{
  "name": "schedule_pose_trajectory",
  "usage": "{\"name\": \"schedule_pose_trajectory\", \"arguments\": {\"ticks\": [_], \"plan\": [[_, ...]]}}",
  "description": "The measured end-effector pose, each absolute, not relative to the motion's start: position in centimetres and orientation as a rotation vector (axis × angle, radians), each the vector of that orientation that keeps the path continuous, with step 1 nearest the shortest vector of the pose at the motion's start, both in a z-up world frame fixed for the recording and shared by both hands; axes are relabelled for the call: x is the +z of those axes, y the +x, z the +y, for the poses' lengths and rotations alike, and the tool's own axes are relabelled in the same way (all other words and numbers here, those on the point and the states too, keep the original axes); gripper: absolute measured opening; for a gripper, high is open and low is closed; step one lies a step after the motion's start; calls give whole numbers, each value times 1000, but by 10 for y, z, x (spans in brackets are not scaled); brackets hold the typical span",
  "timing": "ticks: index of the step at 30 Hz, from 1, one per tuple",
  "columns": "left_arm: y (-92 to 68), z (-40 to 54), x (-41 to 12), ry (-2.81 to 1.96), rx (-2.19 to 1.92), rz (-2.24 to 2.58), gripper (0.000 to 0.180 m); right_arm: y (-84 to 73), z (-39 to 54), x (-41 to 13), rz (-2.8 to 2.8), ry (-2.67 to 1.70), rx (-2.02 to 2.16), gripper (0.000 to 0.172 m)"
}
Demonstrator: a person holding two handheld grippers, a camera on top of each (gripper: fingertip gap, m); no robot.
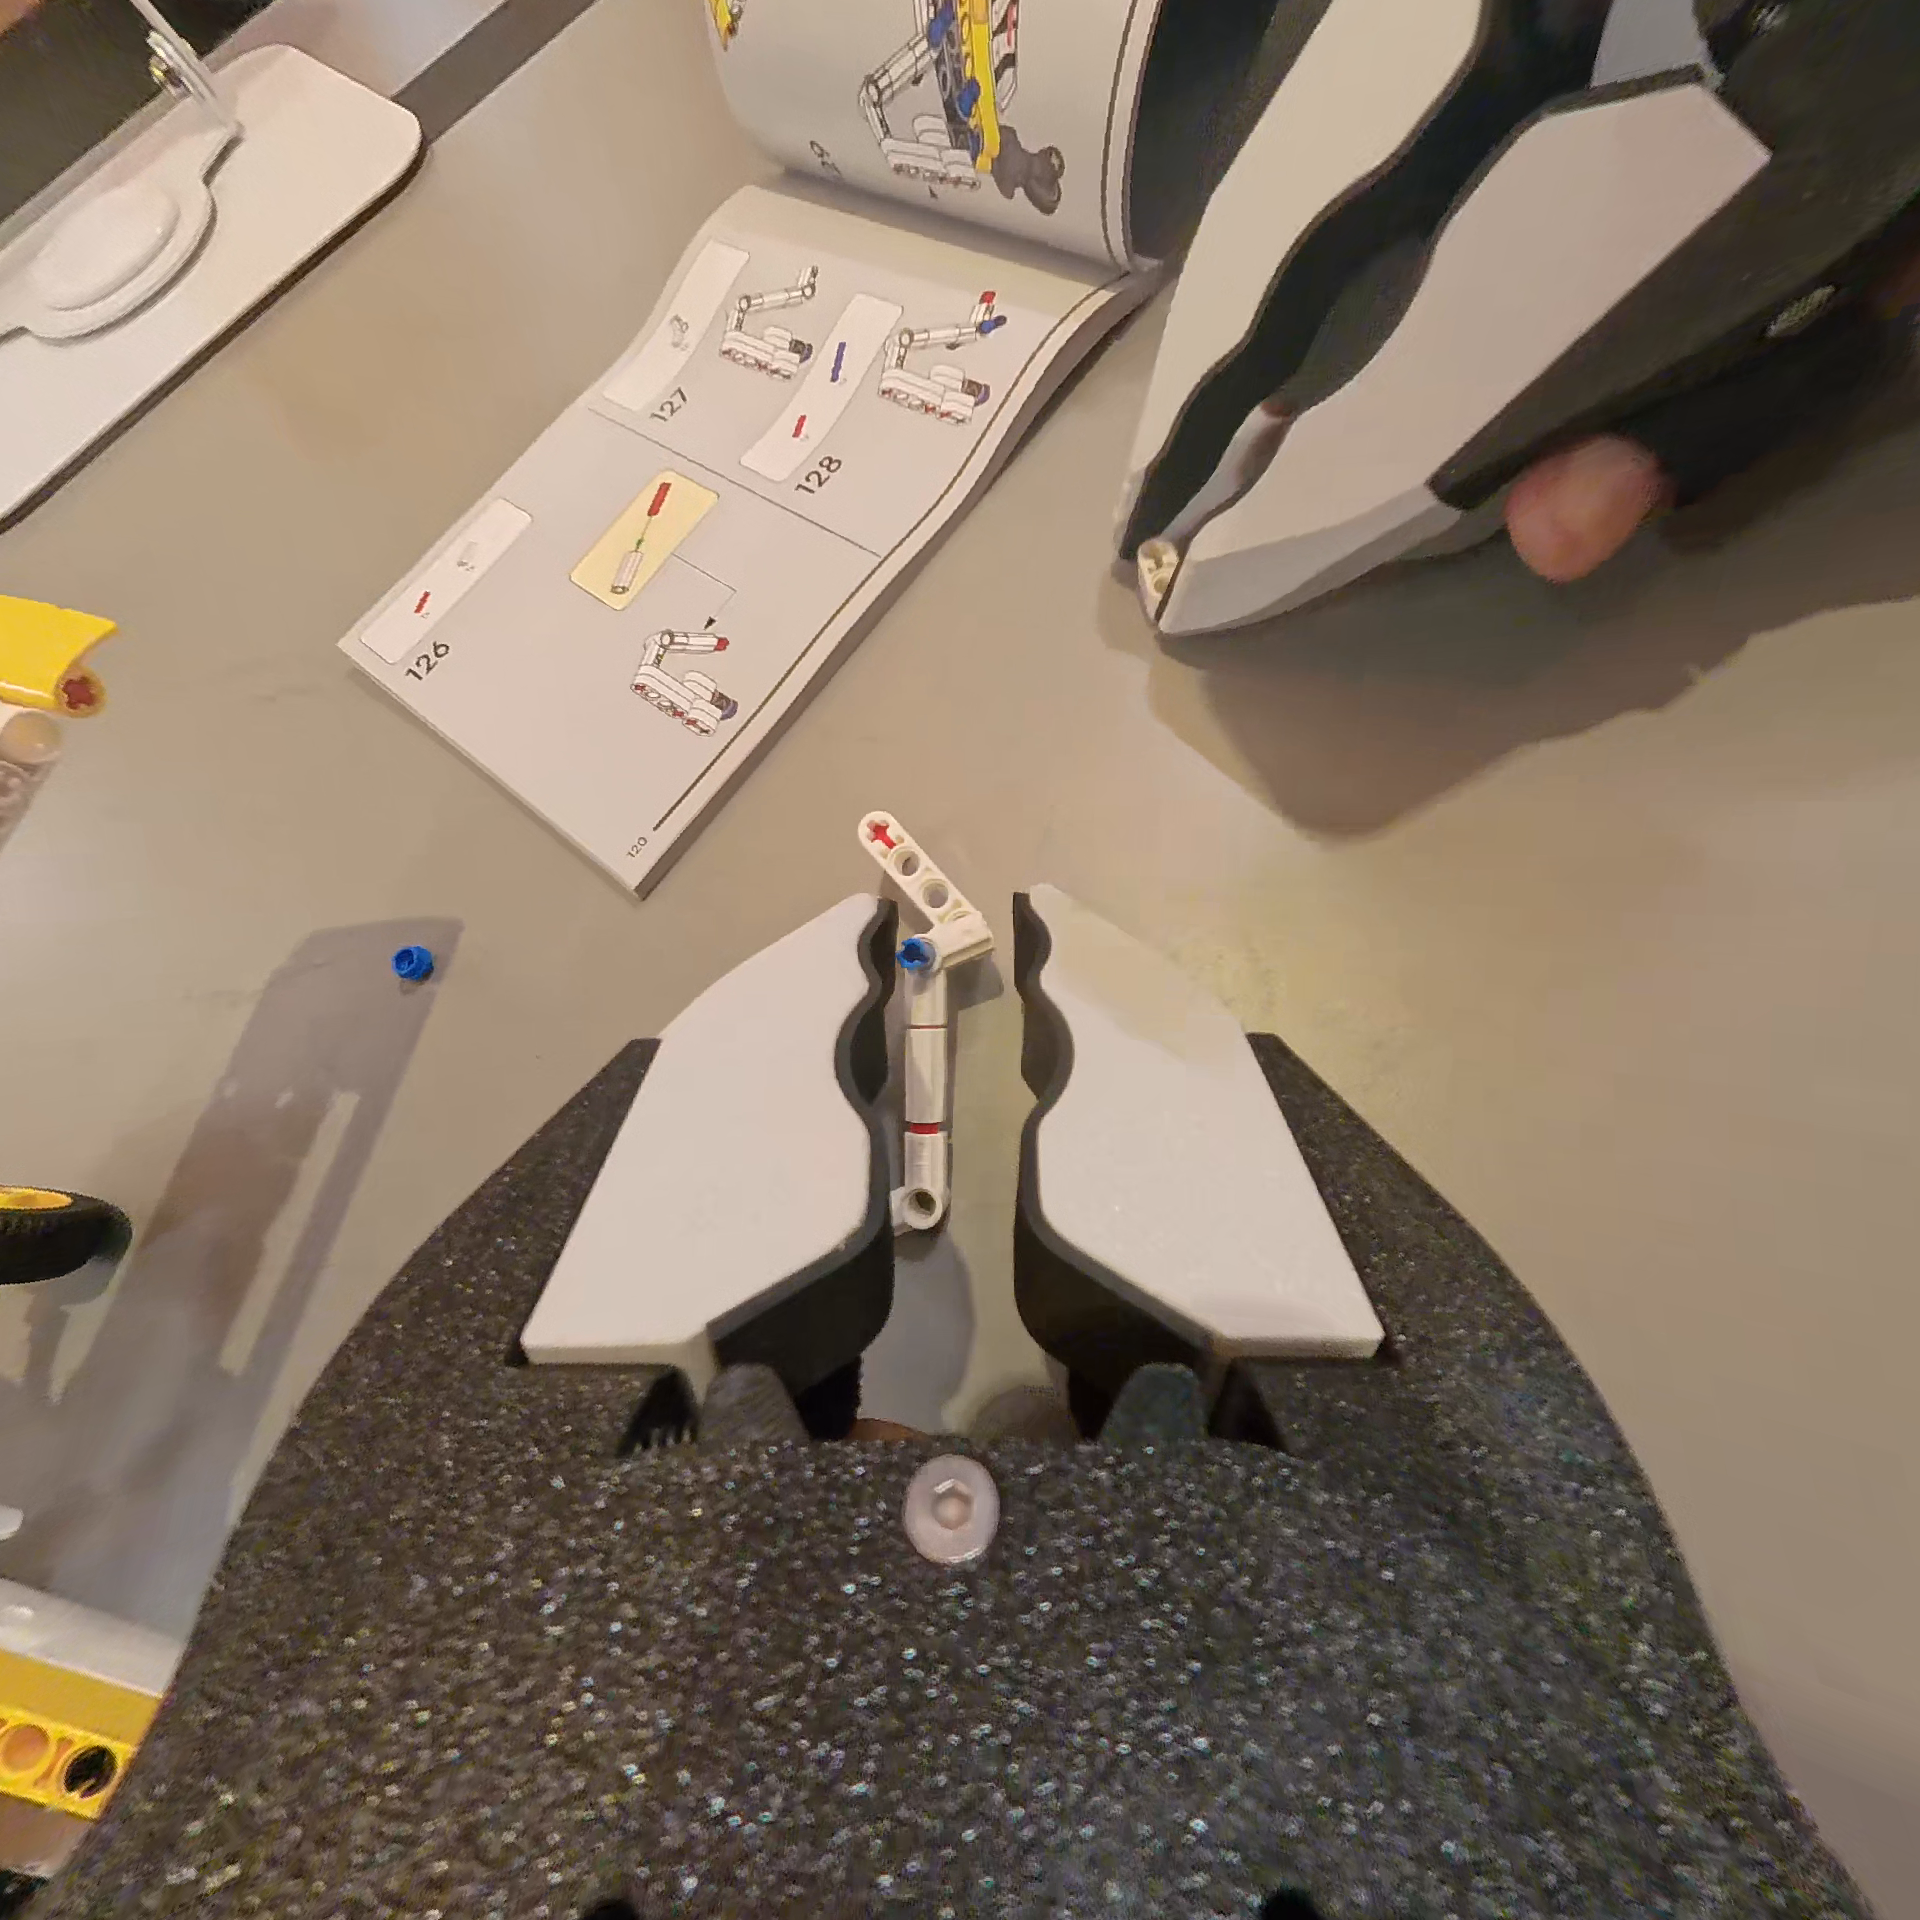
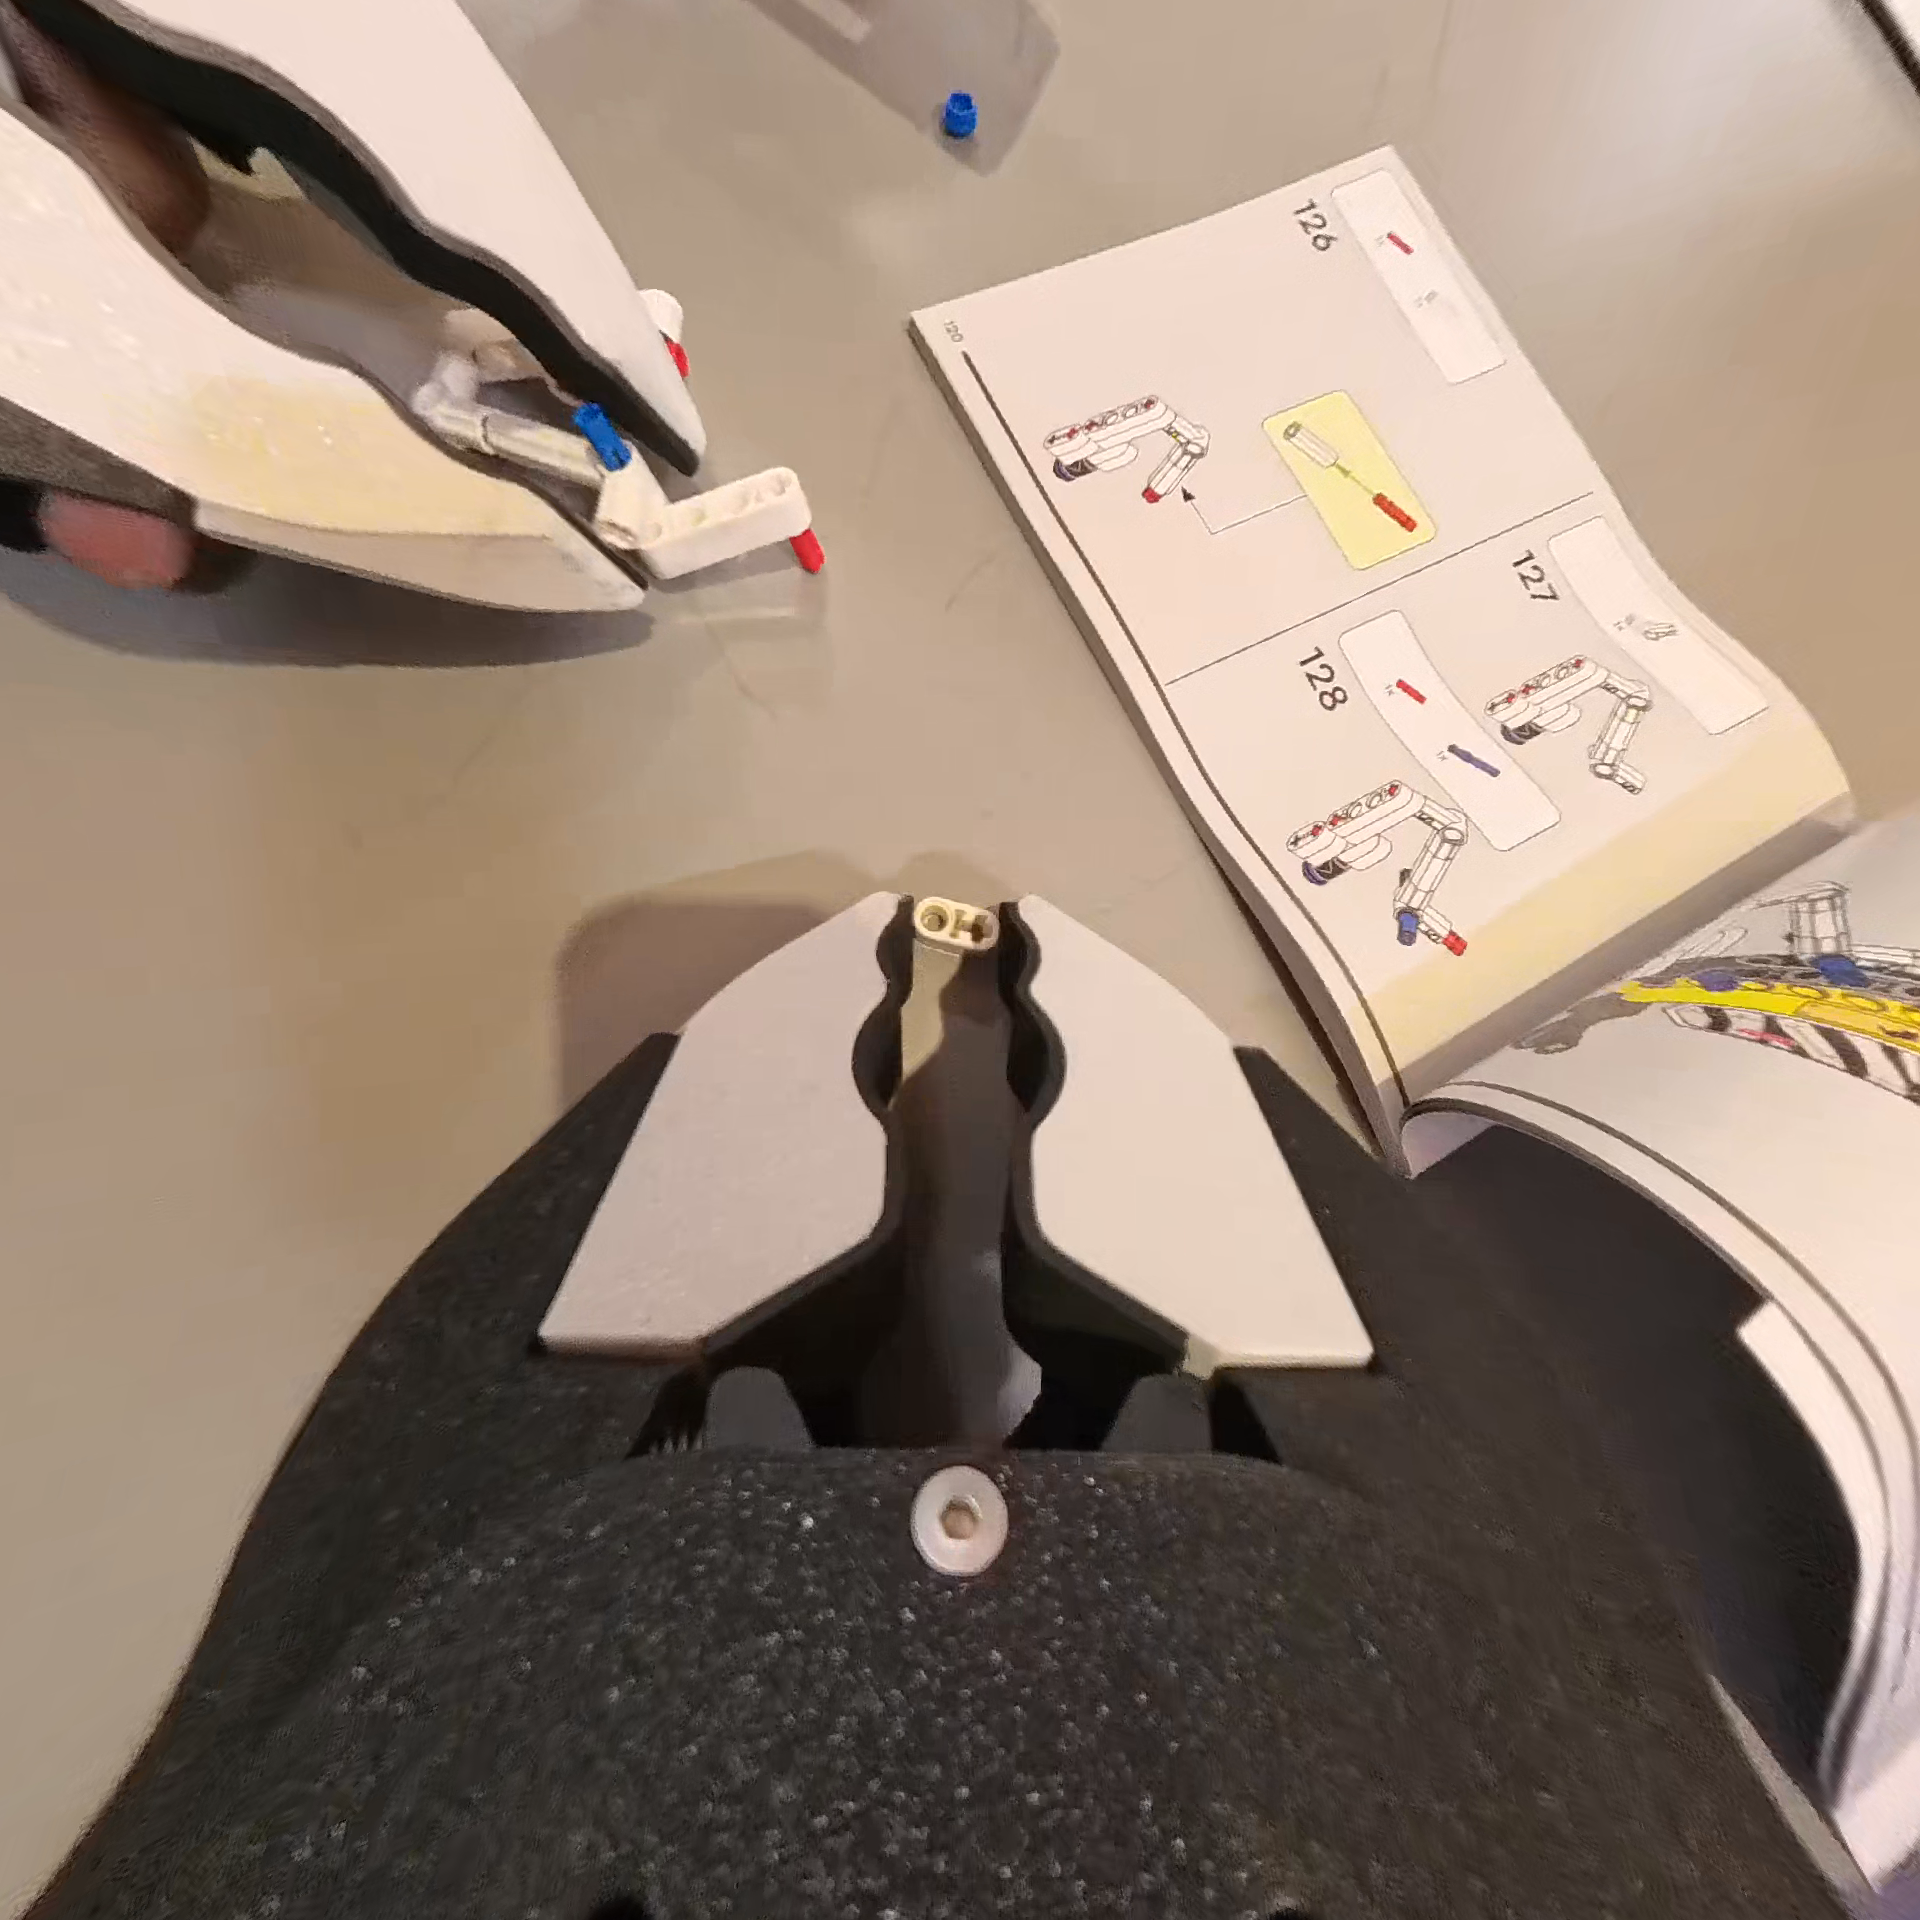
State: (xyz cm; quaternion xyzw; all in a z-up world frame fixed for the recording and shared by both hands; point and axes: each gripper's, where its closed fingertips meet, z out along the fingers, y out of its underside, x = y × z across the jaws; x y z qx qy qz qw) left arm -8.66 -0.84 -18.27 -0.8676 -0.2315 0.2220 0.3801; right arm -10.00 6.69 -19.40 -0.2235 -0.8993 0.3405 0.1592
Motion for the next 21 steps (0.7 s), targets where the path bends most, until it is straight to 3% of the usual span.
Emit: {"name": "schedule_pose_trajectory", "arguments": {"ticks": [5, 9, 13, 16, 18, 21], "plan": [[-85, -8, -183, -2217, 534, -588, 22, -86, 77, -169, -2412, -572, 940, 15], [-83, -6, -184, -2220, 515, -567, 22, -63, 114, -106, -2183, -626, 926, 15], [-81, -4, -185, -2234, 500, -536, 22, -49, 209, -42, -1921, -814, 790, 15], [-79, -3, -185, -2240, 492, -511, 21, -49, 286, -48, -1858, -996, 637, 16], [-78, -2, -185, -2242, 489, -507, 21, -53, 323, -62, -1832, -1082, 549, 26], [-78, -3, -185, -2242, 499, -505, 22, -52, 336, -72, -1831, -1143, 555, 33]]}}
